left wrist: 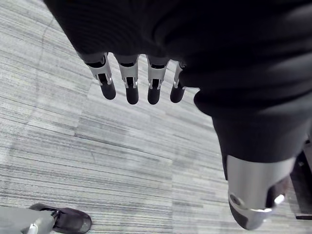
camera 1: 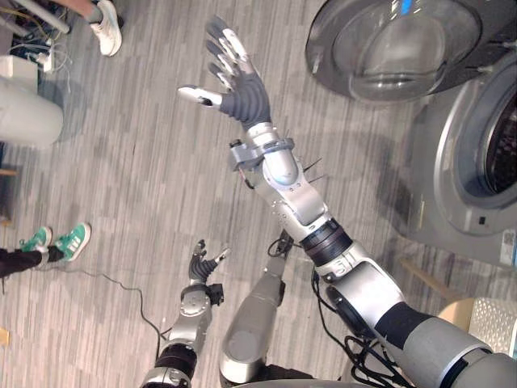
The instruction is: Pick up the laundry basket with both hands and put the clothes into the washing machine.
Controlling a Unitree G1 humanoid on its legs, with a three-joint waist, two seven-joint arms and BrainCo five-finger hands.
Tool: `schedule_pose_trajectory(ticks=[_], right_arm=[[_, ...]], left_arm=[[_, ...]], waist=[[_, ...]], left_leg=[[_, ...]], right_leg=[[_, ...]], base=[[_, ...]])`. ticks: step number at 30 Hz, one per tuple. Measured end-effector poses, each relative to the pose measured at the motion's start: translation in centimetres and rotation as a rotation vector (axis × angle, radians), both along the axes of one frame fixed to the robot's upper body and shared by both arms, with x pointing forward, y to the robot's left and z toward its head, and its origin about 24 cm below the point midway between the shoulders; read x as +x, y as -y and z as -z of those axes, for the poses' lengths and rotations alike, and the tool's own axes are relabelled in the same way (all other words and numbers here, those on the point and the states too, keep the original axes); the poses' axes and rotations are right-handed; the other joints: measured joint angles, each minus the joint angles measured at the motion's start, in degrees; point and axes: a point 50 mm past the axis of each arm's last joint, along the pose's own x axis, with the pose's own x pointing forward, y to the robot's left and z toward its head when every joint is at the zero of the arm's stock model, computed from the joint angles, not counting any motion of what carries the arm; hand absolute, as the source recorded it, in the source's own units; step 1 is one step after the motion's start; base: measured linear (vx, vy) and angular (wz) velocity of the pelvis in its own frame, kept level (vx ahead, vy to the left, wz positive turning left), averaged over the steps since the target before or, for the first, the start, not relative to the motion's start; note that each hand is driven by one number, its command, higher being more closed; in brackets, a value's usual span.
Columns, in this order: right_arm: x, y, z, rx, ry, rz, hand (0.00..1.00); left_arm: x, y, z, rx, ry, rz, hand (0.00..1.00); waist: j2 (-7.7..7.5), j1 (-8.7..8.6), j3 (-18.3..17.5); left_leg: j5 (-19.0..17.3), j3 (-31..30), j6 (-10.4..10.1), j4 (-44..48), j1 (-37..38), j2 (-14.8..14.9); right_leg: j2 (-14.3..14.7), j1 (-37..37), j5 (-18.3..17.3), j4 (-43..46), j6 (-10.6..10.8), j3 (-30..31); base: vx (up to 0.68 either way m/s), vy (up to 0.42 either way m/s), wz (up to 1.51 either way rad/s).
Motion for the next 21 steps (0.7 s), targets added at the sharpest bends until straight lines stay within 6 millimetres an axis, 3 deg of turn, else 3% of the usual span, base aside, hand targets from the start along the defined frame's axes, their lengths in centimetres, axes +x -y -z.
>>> schedule_pose_trajectory(ticks=[3, 5, 8, 10, 11, 12, 15, 16, 21], right_arm=[[1.3, 1.2, 0.8, 0.011, -0.058, 0.061, 0.0], [2.8, 3.8, 2.3, 0.029, -0.127, 0.147, 0.0], [3.6, 7.2, 6.6, -0.016, -0.242, 0.245, 0.0], [2.8, 9.6, 11.9, -0.091, -0.375, 0.305, 0.0], [2.3, 10.3, 13.0, -0.111, -0.396, 0.316, 0.0], [1.3, 11.5, 14.9, -0.14, -0.428, 0.332, 0.0], [-1.3, 13.9, 18.1, -0.191, -0.482, 0.356, 0.0], [-2.5, 15.1, 19.7, -0.211, -0.52, 0.373, 0.0], [-5.2, 18.2, 23.1, -0.195, -0.644, 0.436, 0.0]], left_arm=[[0.2, 0.5, -0.3, 0.003, 0.013, 0.024, 0.0], [1.1, 1.3, -1.2, 0.009, 0.053, 0.065, 0.0], [2.4, 1.8, -2.6, 0.018, 0.108, 0.095, 0.0], [3.4, 1.4, -3.6, 0.056, 0.143, 0.108, 0.0], [3.8, 1.3, -4.1, 0.07, 0.156, 0.109, 0.0], [4.6, 0.8, -5.0, 0.093, 0.183, 0.107, 0.0], [6.8, -0.4, -7.5, 0.135, 0.252, 0.072, 0.0], [8.3, -0.7, -9.2, 0.161, 0.29, 0.064, 0.0], [12.7, -2.9, -15.4, 0.283, 0.396, 0.029, 0.0]], waist=[[-0.02, -0.7, 0.0], [-0.08, -1.2, 0.0], [-0.87, -2.36, 0.0], [-2.77, -5.13, 0.2], [-3.27, -5.97, 0.3], [-4.71, -7.41, 1.0], [-8.15, -11.17, 1.7], [-9.64, -12.89, 1.7], [-12.05, -17.12, 1.7]], left_leg=[[0.0, 0.3, 0.0, 0.0, 0.0, 0.0], [0.0, 1.5, 0.0, 0.1, 0.1, 0.4], [-0.1, 4.7, 0.0, 0.2, 0.2, 2.0], [-0.6, 9.0, 0.8, 0.2, 0.3, 3.4], [-0.8, 10.2, 1.1, 0.2, 0.4, 3.8], [-1.2, 12.1, 1.4, 0.4, 0.8, 4.4], [-3.2, 16.3, 1.4, 1.9, 1.2, 5.8], [-3.6, 17.9, 1.6, 2.4, 1.4, 6.3], [-4.0, 21.1, 1.8, 2.8, -0.8, 7.0]], right_leg=[[0.2, 0.0, 0.0, -0.4, 0.0, 0.4], [1.1, -0.3, 0.6, -1.6, 0.0, 1.9], [4.0, -1.3, 3.7, -5.3, -0.1, 5.4], [6.7, -2.9, 6.9, -8.6, -0.1, 9.8], [7.2, -3.1, 7.7, -9.5, -0.2, 10.6], [8.4, -3.3, 9.0, -11.2, 0.2, 12.7], [10.8, -3.4, 11.7, -14.7, 0.5, 16.4], [11.7, -3.5, 12.8, -15.9, 0.4, 17.9], [13.4, -6.4, 15.3, -18.2, 0.6, 20.7]], base=[[0.0, -0.092, -0.02], [-0.05, -0.059, -0.29], [-0.1, -0.026, -0.71], [-0.1, 0.016, -1.07], [-0.11, 0.02, -1.09], [-0.07, 0.009, -0.84], [-0.11, 0.007, -0.95], [-0.05, 0.003, -0.64], [-0.05, 0.007, -0.41]])
